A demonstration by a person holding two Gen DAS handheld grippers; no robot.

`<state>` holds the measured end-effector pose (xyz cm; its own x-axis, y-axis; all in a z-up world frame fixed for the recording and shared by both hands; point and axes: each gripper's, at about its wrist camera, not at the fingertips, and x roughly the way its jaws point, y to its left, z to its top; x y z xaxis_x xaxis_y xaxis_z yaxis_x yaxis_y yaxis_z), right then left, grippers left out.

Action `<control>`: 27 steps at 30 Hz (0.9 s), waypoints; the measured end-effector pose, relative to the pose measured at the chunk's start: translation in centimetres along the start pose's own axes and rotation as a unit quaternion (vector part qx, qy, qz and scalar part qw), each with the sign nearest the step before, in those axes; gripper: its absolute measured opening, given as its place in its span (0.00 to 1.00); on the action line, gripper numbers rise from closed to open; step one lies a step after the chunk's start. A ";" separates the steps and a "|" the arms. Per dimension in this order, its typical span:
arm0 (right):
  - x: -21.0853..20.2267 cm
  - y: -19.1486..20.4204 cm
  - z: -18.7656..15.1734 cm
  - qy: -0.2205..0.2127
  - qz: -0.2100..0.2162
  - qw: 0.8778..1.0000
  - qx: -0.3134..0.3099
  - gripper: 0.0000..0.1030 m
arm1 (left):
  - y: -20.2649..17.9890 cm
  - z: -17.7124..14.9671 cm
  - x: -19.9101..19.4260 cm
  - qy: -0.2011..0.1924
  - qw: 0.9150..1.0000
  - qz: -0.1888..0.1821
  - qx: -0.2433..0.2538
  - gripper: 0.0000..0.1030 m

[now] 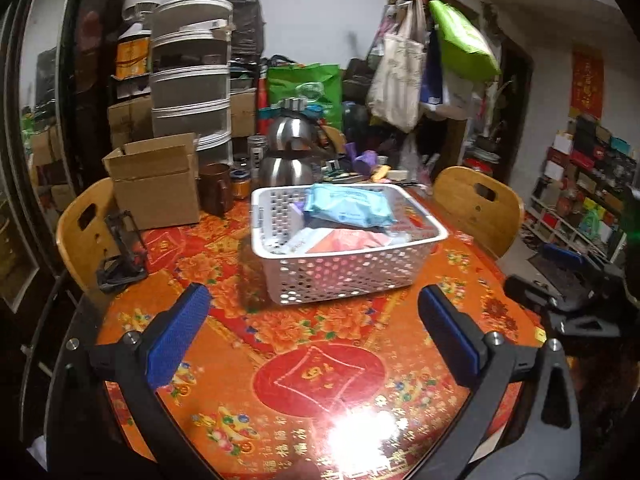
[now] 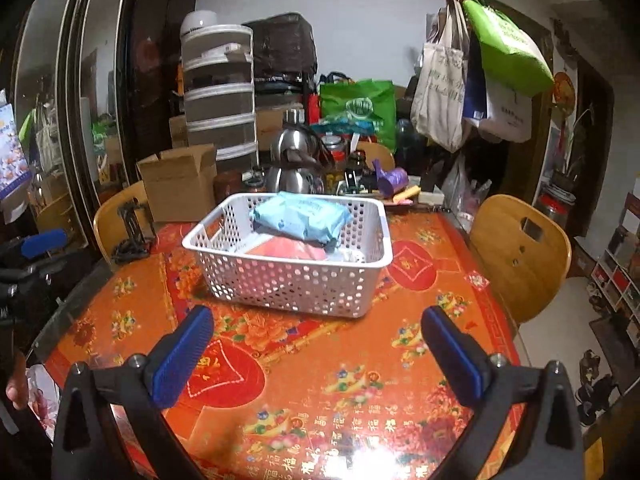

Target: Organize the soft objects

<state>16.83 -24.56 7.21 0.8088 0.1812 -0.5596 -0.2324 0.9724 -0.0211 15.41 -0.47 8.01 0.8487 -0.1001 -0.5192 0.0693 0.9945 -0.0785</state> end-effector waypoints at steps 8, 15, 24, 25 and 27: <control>1.3 0.5 0.1 0.010 0.006 1.000 0.001 1.00 | 0.1 0.7 1.9 0.007 1.000 0.009 -0.002 1.00; 1.2 0.4 0.2 0.009 0.012 1.000 0.009 1.00 | 0.1 0.8 2.5 0.009 1.000 0.010 0.001 1.00; 0.8 0.5 0.5 0.006 0.010 1.000 0.009 1.00 | -0.4 0.4 2.8 0.015 1.000 0.009 0.004 1.00; 0.8 0.5 0.5 0.006 0.009 1.000 0.010 1.00 | -0.4 0.3 2.9 0.015 1.000 0.009 0.005 1.00; 0.8 0.4 0.4 0.007 0.012 1.000 0.011 1.00 | -0.5 0.3 2.9 0.015 1.000 0.010 0.005 1.00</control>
<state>17.59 -23.96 7.10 0.7953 0.2016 -0.5717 -0.2383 0.9711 0.0108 17.96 -1.22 6.80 0.8341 -0.0815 -0.5456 0.0584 0.9965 -0.0595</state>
